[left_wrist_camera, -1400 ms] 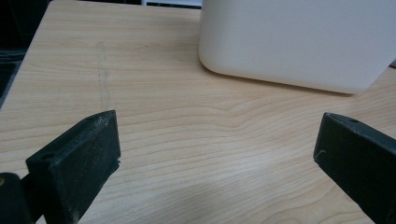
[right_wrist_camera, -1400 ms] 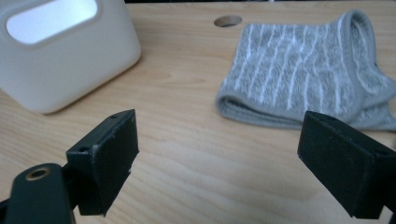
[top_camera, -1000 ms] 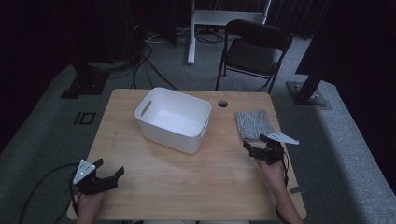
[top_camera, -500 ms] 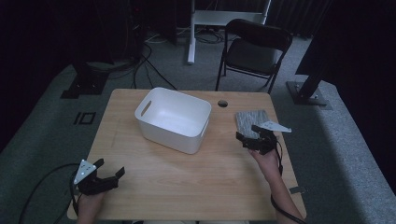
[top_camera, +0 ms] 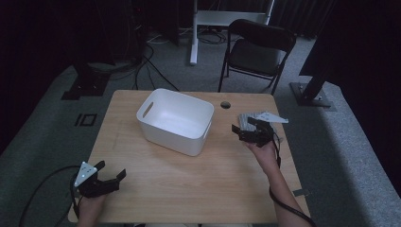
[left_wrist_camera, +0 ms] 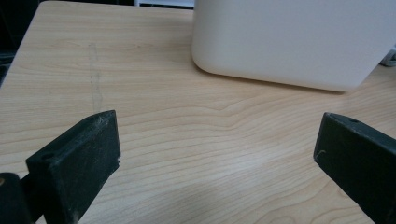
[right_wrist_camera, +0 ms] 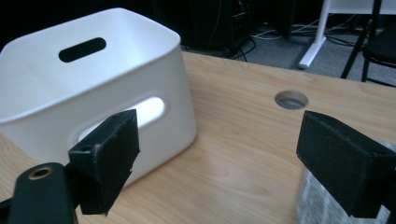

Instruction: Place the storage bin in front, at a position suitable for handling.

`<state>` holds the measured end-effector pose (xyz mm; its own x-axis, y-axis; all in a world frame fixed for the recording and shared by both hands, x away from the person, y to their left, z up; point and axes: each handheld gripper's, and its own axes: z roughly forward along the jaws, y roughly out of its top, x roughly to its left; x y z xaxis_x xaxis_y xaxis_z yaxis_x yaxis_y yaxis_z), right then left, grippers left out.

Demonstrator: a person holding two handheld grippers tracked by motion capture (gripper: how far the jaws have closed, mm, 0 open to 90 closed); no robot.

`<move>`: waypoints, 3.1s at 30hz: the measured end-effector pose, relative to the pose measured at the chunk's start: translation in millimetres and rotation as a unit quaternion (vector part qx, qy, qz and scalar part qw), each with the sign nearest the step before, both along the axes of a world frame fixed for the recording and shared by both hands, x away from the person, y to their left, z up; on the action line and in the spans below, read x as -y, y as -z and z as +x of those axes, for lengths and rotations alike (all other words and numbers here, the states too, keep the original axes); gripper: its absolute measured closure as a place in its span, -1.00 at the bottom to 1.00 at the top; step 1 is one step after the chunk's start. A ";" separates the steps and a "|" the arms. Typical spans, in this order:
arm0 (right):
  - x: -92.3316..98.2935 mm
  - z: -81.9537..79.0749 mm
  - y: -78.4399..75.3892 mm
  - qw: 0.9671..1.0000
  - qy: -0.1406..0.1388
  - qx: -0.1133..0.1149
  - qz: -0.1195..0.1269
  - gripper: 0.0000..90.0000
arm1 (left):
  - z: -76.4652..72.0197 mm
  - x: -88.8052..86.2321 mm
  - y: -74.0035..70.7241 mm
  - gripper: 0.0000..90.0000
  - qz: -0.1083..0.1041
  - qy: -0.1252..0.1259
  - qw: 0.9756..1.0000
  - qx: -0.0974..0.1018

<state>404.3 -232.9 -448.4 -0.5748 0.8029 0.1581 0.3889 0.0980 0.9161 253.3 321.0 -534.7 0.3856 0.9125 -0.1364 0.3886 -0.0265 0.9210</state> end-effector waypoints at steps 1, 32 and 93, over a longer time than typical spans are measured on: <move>-2.0 1.6 -1.3 1.000 -0.002 0.001 -0.001 -0.72 | 0.0 0.0 -0.1 -0.99 0.001 -0.001 1.000 0.000; -72.2 59.0 -11.0 0.999 -0.039 -0.008 -0.016 -0.70 | -0.2 1.0 -0.1 -0.99 -0.001 0.008 1.000 -0.002; -117.9 102.8 -20.4 0.984 -0.026 -0.097 -0.144 0.80 | -0.5 -0.8 1.2 -0.99 -0.005 0.011 1.000 -0.007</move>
<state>507.0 -115.1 -428.1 -0.5974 0.8010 0.0399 0.5421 0.3667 0.7561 252.8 321.7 -535.9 0.4036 0.9023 -0.1517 0.4008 -0.0253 0.9158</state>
